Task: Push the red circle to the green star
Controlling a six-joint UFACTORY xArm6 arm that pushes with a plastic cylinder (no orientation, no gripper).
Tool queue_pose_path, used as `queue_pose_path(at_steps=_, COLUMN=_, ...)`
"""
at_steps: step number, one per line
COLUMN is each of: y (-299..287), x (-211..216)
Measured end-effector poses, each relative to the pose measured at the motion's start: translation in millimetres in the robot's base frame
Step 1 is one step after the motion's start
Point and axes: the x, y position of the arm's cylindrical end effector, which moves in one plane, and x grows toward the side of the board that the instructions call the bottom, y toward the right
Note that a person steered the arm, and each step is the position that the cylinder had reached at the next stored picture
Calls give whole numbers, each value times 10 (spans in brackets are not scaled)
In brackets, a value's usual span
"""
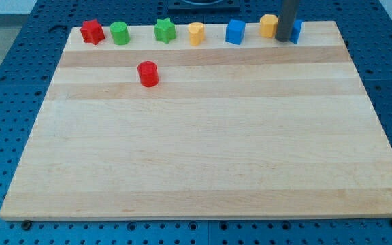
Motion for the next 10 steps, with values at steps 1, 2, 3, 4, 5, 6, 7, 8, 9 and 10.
queue_pose_path(at_steps=1, y=-193, x=8)
queue_pose_path(at_steps=2, y=-371, x=60)
queue_pose_path(at_steps=3, y=-683, x=304)
queue_pose_path(at_steps=4, y=-998, x=515)
queue_pose_path(at_steps=5, y=-1081, x=515)
queue_pose_path(at_steps=6, y=-1116, x=515)
queue_pose_path(at_steps=7, y=-1205, x=515)
queue_pose_path(at_steps=8, y=-1320, x=515)
queue_pose_path(at_steps=9, y=-1426, x=515)
queue_pose_path(at_steps=10, y=-1526, x=515)
